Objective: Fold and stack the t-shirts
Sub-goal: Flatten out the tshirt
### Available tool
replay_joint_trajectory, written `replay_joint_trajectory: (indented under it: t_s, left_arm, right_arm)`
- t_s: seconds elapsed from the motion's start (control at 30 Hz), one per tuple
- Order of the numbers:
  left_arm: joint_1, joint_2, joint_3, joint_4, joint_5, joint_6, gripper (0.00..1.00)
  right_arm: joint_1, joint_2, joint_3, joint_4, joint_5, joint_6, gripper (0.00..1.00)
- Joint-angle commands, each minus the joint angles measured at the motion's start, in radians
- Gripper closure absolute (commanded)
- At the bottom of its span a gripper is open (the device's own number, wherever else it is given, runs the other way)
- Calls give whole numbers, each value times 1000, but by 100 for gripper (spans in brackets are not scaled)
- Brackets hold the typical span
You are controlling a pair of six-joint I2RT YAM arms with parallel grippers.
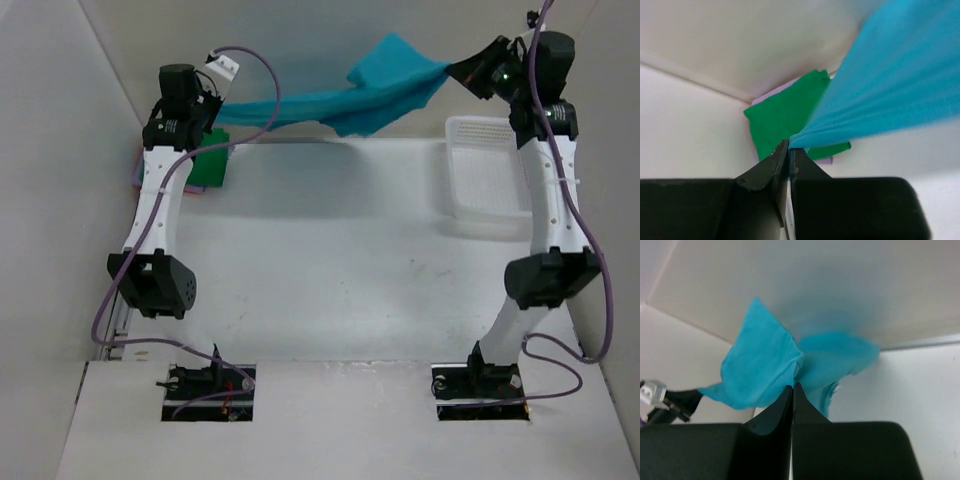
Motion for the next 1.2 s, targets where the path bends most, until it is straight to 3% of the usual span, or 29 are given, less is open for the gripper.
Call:
replay_joint_trajectory:
  t_s: [0.0,0.2,0.33,0.37,0.43,0.53,0.57,0.73,0.83,1.03,1.17]
  left_arm:
    - [-18,-102,-210,66,-66,89,100]
    - [-47,-234,-687,141,-70,97,99]
    - [-73,-271,-923,189,-84,105,98]
    - [-79,-274,-974,200,-87,108,97]
    - [-90,-274,-1049,220,-92,112,96]
    - [-102,-277,-1118,226,-96,103,94]
    - [-107,-280,-1132,221,-96,100,94]
    - [-122,-327,-1158,191,-84,74,93]
    - [-138,-350,-1160,146,-69,49,93]
    - [-136,-355,-1191,131,-44,6,92]
    - [-129,-356,-1207,134,-30,-4,92]
  right_arm:
    - [53,-134,-301,64,-53,-87,100]
    - [111,-359,-938,190,30,-130,100]
    - [166,-425,-1232,166,142,-132,99]
    - [185,-426,-1269,149,160,-132,97]
    - [222,-413,-1336,91,208,-135,81]
    - [234,-442,-1379,23,269,-138,62]
    - [234,-461,-1382,13,284,-139,60]
    - [246,-589,-1335,-73,436,-142,58]
    - [343,-599,-1266,-93,528,-150,58]
    - [553,-288,-1073,-98,462,-174,58]
    - [605,-121,-1010,-96,485,-165,56]
